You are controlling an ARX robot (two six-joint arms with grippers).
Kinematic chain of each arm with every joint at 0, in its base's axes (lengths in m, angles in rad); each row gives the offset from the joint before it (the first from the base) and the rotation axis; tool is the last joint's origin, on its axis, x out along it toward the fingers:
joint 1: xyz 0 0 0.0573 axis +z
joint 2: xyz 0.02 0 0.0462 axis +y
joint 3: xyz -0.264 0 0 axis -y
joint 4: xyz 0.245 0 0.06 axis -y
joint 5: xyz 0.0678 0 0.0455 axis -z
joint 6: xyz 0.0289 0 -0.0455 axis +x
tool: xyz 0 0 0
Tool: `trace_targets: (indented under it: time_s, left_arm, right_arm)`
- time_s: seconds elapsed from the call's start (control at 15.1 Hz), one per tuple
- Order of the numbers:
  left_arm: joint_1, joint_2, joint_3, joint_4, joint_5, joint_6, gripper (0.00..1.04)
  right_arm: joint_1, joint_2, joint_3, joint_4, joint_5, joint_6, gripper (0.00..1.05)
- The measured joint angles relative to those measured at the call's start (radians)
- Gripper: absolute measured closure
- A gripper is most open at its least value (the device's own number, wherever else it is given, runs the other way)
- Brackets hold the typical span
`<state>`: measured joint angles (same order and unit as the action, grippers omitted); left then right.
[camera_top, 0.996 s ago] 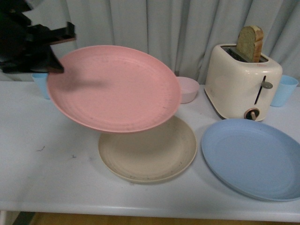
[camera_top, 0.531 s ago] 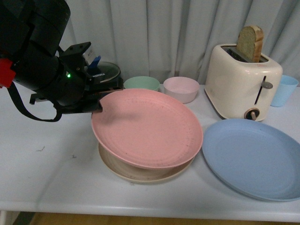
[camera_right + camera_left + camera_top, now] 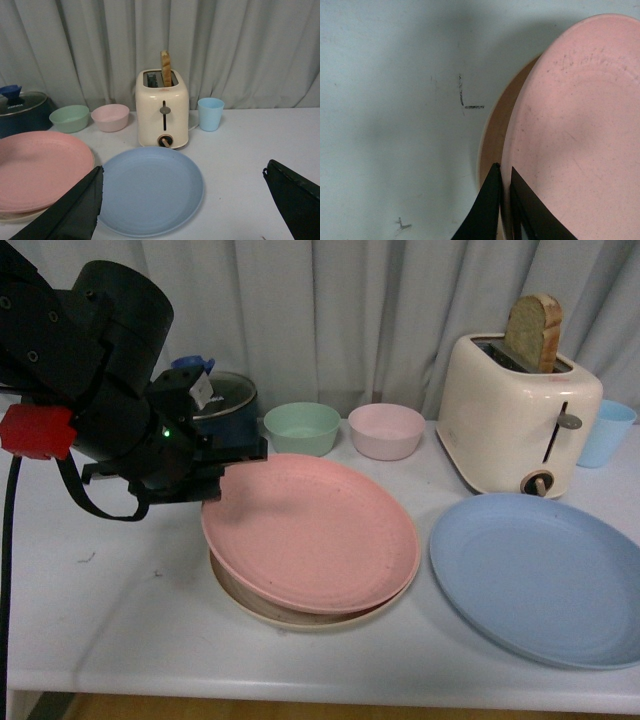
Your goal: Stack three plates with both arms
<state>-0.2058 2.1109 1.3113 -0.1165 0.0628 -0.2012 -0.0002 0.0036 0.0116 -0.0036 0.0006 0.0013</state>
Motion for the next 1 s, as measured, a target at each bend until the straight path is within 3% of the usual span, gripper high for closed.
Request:
trace_targets:
  time_s: [0.33,0.53,0.66,0.86,0.93,1.0]
  left_arm:
    - [0.01,-0.017,-0.005,-0.005,-0.002,0.027,0.53]
    - [0.024,-0.15,-0.056,-0.029,0.024,0.08,0.28]
    - [0.046,-0.389,-0.146,0.053,0.015,0.162,0.05]
    - [0.065,-0.743,-0.335,0.152,-0.068,0.266,0.07]
    - [0.063,-0.825,-0.416,0.42,-0.15,0.26,0.17]
    - [0.068,-0.858,-0.552,0.582,-0.182,0.233,0.29]
  right_arm:
    - [0.0,0.0,0.0,0.0,0.0,0.0,0.06]
    - [0.0,0.0,0.0,0.0,0.0,0.0,0.06]
    - [0.0,0.0,0.0,0.0,0.0,0.0,0.06]
    - [0.0,0.0,0.0,0.0,0.0,0.0,0.06]
    - [0.0,0.0,0.0,0.0,-0.001,0.0,0.06]
    - [-0.001,0.0,0.0,-0.001,0.001,0.0,0.06]
